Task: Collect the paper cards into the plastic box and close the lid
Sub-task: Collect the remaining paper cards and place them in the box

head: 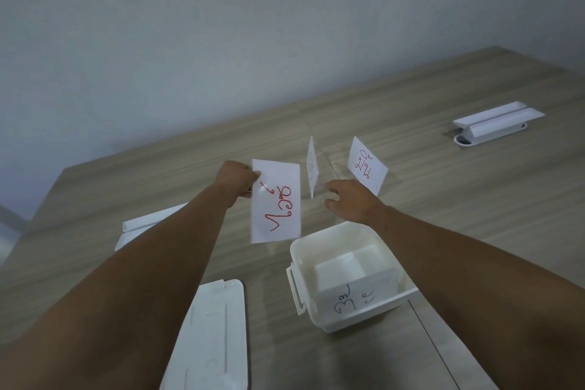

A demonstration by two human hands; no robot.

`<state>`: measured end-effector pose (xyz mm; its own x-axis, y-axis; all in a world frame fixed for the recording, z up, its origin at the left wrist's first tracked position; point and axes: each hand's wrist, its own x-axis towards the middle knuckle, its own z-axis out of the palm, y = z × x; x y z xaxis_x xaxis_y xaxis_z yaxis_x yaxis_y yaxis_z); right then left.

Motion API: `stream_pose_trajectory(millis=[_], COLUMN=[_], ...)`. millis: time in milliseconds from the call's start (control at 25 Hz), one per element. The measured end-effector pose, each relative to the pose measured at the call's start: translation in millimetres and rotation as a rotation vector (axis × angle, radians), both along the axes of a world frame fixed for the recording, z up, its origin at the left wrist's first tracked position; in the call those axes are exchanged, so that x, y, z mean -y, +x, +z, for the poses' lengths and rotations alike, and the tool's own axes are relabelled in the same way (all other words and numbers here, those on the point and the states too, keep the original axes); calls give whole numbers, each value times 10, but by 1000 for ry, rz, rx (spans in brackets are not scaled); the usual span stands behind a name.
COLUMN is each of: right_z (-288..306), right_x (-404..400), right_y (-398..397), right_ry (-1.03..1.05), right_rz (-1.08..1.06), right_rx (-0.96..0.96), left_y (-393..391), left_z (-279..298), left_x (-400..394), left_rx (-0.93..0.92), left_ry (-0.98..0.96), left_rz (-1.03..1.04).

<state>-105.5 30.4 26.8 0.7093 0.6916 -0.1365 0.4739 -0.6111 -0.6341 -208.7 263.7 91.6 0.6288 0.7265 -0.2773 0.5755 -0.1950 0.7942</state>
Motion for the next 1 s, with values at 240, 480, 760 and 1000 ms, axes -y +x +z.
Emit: stream_pose_trajectory(millis=[240, 480, 760, 1000], right_z=[226, 386, 388, 730], right_x=[-394, -471, -86, 148], right_y=[-9, 56, 275, 376], right_ry=[149, 299, 469, 550], right_rz=[14, -81, -220, -152], right_rx=[-4, -156, -360, -217], left_y=[49, 40, -115, -16], left_z=[196, 219, 84, 215], left_x=[147, 200, 126, 610], left_rx=[-55, 39, -62, -52], left_ry=[256, 201, 187, 274], left_rz=[-322, -398, -353, -418])
